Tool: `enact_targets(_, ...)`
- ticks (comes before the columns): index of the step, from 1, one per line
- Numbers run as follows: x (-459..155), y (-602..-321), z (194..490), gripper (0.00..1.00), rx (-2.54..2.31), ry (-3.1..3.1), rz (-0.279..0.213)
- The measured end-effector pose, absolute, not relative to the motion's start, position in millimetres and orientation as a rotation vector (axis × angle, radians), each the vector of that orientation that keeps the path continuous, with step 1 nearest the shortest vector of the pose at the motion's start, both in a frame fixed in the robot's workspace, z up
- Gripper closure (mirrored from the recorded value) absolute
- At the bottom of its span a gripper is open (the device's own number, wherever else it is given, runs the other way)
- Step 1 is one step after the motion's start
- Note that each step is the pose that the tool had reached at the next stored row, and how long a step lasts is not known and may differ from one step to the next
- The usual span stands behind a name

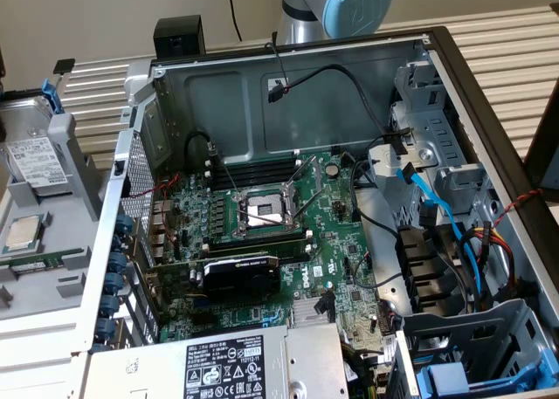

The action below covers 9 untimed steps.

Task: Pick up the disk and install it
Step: 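Pick up the disk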

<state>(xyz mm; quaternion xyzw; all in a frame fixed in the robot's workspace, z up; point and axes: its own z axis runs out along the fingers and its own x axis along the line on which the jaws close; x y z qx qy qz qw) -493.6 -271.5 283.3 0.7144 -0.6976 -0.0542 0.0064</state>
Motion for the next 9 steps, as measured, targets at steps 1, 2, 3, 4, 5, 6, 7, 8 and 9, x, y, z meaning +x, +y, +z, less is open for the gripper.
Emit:
enact_targets(1,-493.6,-271.5,283.2,0.61,2.234,-2.182,-0.171)
enact_targets(2,-493.6,-271.5,283.2,0.61,2.234,-2.181,-0.173)
enact_targets(3,-493.7,-271.5,283.2,0.61,2.233,-2.181,-0.174)
enact_targets(4,-493.7,-271.5,283.1,0.62,2.232,-2.181,-0.175)
enact_targets(5,-493.6,-271.5,283.0,0.62,2.232,-2.18,-0.176)
enact_targets(6,-493.7,-271.5,283.0,0.62,2.231,-2.179,-0.178)
enact_targets(7,-493.7,-271.5,282.9,0.62,2.23,-2.179,-0.179)
enact_targets(8,-493.7,-271.5,282.9,0.62,2.23,-2.178,-0.18)
enact_targets(9,-493.7,-271.5,283.0,0.62,2.229,-2.178,-0.18)
